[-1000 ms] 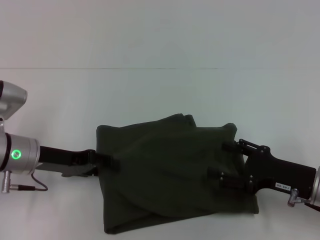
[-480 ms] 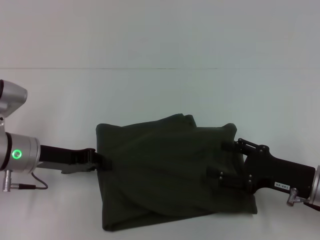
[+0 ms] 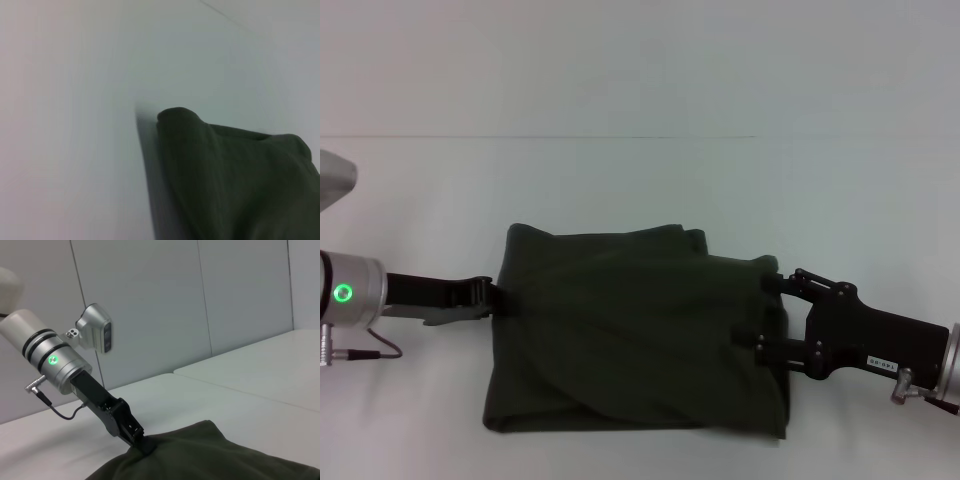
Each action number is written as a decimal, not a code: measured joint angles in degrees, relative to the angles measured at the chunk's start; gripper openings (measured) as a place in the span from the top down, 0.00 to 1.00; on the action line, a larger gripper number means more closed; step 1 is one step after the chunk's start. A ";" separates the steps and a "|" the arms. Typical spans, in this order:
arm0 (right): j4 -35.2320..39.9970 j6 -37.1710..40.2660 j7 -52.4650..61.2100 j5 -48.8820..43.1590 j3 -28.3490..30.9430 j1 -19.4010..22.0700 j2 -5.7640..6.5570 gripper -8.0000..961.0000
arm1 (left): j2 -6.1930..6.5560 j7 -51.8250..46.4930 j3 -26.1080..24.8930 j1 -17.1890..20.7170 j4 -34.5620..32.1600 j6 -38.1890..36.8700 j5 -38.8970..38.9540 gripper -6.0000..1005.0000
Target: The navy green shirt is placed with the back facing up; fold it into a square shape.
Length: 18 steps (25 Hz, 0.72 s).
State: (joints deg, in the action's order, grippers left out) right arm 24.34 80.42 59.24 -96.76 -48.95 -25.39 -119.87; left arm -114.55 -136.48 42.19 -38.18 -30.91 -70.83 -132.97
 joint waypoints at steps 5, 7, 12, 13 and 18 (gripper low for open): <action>0.00 0.00 0.00 0.00 0.00 -0.18 -0.04 0.07 | 0.49 0.27 -0.93 0.81 0.01 1.12 0.01 0.92; 0.00 0.00 0.00 0.00 0.00 -0.22 -0.09 0.07 | 0.37 1.17 -2.51 0.97 -0.15 0.16 0.00 0.92; 0.00 0.00 0.00 0.00 0.00 -0.27 -0.09 0.07 | -0.19 7.75 -10.11 1.46 -0.37 -5.18 0.58 0.92; 0.00 0.00 0.00 -0.01 0.00 -0.27 -0.09 0.07 | -0.23 8.67 -10.91 1.65 -0.37 -5.70 0.89 0.92; 0.00 -0.01 -0.08 -0.01 0.00 -0.27 0.00 0.07 | -0.25 12.33 -12.43 3.06 -1.25 -7.05 2.28 0.92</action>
State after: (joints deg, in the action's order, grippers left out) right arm 24.34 80.41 59.16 -96.76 -48.96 -25.67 -119.87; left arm -114.80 -124.14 29.75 -35.11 -32.16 -77.88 -130.69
